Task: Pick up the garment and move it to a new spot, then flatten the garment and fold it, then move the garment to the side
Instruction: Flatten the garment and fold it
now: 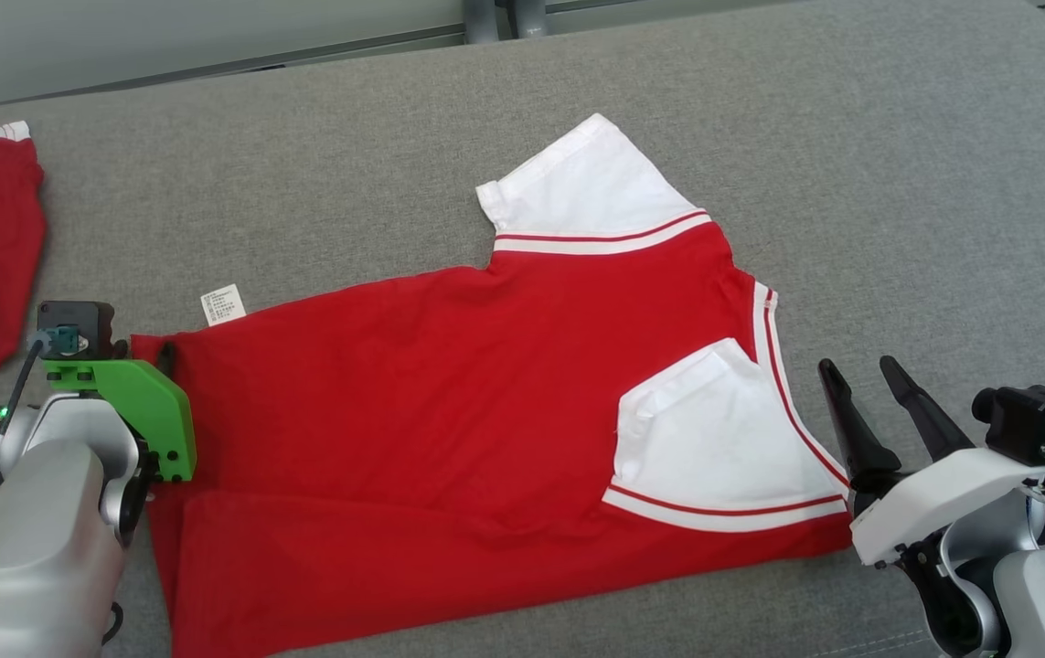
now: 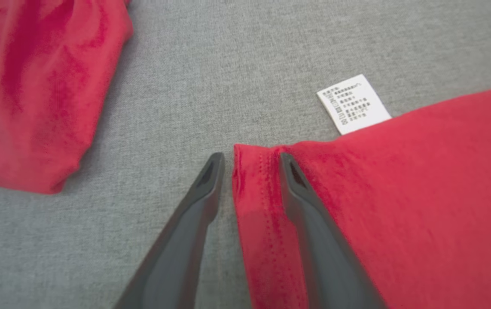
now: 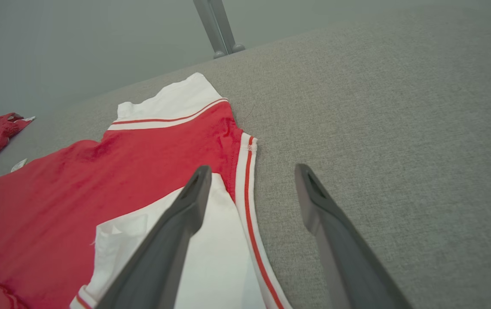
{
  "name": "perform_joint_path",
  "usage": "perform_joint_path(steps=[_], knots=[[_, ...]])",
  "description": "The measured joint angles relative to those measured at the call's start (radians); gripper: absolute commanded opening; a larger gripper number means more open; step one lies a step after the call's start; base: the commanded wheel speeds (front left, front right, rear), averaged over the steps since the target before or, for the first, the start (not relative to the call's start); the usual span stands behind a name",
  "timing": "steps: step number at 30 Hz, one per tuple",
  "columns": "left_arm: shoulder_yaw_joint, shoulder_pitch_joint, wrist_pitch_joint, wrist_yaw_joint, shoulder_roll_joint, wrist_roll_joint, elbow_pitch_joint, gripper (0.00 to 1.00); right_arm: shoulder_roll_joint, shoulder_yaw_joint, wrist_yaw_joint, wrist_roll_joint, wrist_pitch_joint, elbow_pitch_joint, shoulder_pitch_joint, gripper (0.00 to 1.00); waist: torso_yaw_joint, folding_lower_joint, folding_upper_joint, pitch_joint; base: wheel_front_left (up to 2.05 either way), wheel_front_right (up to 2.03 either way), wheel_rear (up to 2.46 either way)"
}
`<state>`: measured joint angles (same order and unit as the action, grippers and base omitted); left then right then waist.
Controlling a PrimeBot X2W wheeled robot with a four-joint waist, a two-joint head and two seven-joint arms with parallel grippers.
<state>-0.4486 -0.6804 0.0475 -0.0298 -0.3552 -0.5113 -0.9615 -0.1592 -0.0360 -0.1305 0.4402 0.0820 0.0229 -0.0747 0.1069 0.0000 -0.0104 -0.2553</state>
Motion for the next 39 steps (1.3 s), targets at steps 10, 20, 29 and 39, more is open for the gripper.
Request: perform_joint_path(steps=[10, 20, 29, 39], knots=[[-0.025, -0.036, -0.02, -0.016, 0.018, 0.01, -0.048, 0.0, -0.01, 0.001, 0.0, 0.005, 0.0, 0.002, -0.014, 1.0, 0.006, 0.0, 0.0, -0.007, 0.0, 0.0, 0.0], [-0.032, -0.033, -0.145, -0.034, 0.031, 0.003, 0.005, 0.0, -0.065, 0.003, 0.0, -0.061, 0.077, -0.002, -0.192, 1.0, -0.032, 0.0, 0.0, -0.01, 0.0, 0.0, 0.0], [-0.035, -0.014, -0.214, -0.018, 0.068, 0.001, 0.131, 0.0, -0.143, -0.095, 0.0, -0.064, 0.195, 0.176, -0.504, 1.0, -0.11, 0.0, 0.0, -0.036, 0.0, 0.0, 0.0], [-0.061, -0.018, -0.216, -0.002, 0.112, 0.001, 0.238, 0.0, -0.185, -0.166, 0.0, -0.025, 0.303, 0.495, -0.8, 1.0, -0.209, 0.0, 0.0, -0.1, 0.0, 0.0, 0.0]])
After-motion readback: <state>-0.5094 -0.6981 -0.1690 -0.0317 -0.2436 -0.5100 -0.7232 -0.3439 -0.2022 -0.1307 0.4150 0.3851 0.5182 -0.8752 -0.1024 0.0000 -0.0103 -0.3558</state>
